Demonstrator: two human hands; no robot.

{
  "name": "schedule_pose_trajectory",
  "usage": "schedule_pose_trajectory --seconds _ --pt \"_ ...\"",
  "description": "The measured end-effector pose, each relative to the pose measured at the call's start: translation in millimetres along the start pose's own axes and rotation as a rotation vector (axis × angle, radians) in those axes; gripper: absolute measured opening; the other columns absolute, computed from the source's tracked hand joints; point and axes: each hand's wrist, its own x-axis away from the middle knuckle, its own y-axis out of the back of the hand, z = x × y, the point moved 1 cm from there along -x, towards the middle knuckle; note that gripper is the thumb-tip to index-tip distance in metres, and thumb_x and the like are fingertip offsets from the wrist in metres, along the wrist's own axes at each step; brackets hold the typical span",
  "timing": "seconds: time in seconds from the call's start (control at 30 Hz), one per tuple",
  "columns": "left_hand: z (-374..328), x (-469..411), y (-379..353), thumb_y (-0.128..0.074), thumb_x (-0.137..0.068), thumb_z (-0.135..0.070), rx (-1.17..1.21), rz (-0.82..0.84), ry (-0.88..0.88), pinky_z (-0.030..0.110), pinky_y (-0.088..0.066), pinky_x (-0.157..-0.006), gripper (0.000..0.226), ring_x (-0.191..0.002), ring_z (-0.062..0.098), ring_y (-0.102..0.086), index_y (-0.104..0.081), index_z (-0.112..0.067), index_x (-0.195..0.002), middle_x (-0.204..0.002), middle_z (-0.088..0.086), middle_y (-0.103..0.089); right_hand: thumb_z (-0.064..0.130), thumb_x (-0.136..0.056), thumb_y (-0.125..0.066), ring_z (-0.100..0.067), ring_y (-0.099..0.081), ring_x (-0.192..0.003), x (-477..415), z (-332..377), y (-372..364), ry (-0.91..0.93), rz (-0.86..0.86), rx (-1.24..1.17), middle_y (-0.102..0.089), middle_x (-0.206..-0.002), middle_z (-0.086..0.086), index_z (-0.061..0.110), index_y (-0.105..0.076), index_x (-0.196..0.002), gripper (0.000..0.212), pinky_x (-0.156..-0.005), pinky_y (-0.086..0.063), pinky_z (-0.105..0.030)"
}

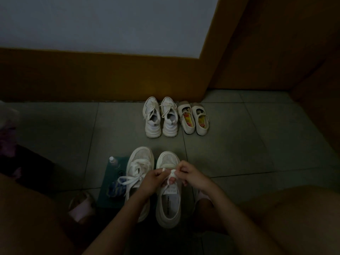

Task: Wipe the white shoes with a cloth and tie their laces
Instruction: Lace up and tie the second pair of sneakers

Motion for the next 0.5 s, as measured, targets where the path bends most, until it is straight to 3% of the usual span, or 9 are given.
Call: schedule_pose_trajectory --seconds 0.17,0.27,0.33,0.43,0.5 --pt "5 -3 6 -0.056 -0.092 -0.021 0.089 0.056 0.104 0.032 -0.052 -0.075 0.020 -0.083 0.024 -0.066 -0.069 -0.005 -0.093 -0.091 0.018 -0.070 0.011 -0.094 -0.051 -0.009 -0.049 -0.060 0 -8 -10 0.018 -0.054 0.051 -0.056 -0.087 -0.013 0.020 -0.043 -0.078 0.021 -0.051 -0.038 -0.018" --pt "4 -4 5 -0.057 -0.091 -0.021 0.046 0.047 0.081 0.037 -0.050 -0.082 0.025 -0.085 0.027 -0.063 -0.069 0.001 -0.095 -0.094 0.024 -0.069 0.013 -0.094 -0.053 0.004 -0.052 -0.048 3 -4 -13 0.037 -0.075 0.038 -0.061 -0.082 -0.007 0.018 -0.044 -0.081 0.016 -0.045 -0.038 -0.011" --pt "1 -4 2 -0.055 -0.093 -0.016 -0.002 0.059 0.056 0.026 -0.048 -0.073 0.023 -0.078 0.023 -0.059 -0.069 0.001 -0.090 -0.084 0.020 -0.068 0.010 -0.091 -0.057 0.006 -0.057 -0.051 5 -1 -14 0.052 -0.077 0.030 -0.064 -0.076 -0.006 0.013 -0.046 -0.085 0.013 -0.042 -0.035 -0.006" --pt "-4 -3 -1 -0.051 -0.095 -0.013 -0.026 0.048 0.049 0.014 -0.042 -0.056 0.025 -0.060 0.008 -0.055 -0.068 -0.012 -0.076 -0.064 0.001 -0.064 0.008 -0.090 -0.058 -0.001 -0.058 -0.058 2 -3 -12 0.052 -0.136 0.055 -0.063 -0.074 -0.006 0.015 -0.049 -0.080 0.015 -0.042 -0.034 -0.006" --pt "-5 -2 -2 -0.049 -0.095 -0.010 0.024 0.025 0.070 0.012 -0.040 -0.049 0.029 -0.047 0.002 -0.051 -0.065 -0.014 -0.071 -0.051 -0.006 -0.060 0.007 -0.091 -0.056 0.003 -0.053 -0.049 0 -5 -10 0.043 -0.194 0.021 -0.058 -0.068 -0.003 0.017 -0.049 -0.075 0.020 -0.042 -0.035 -0.007"
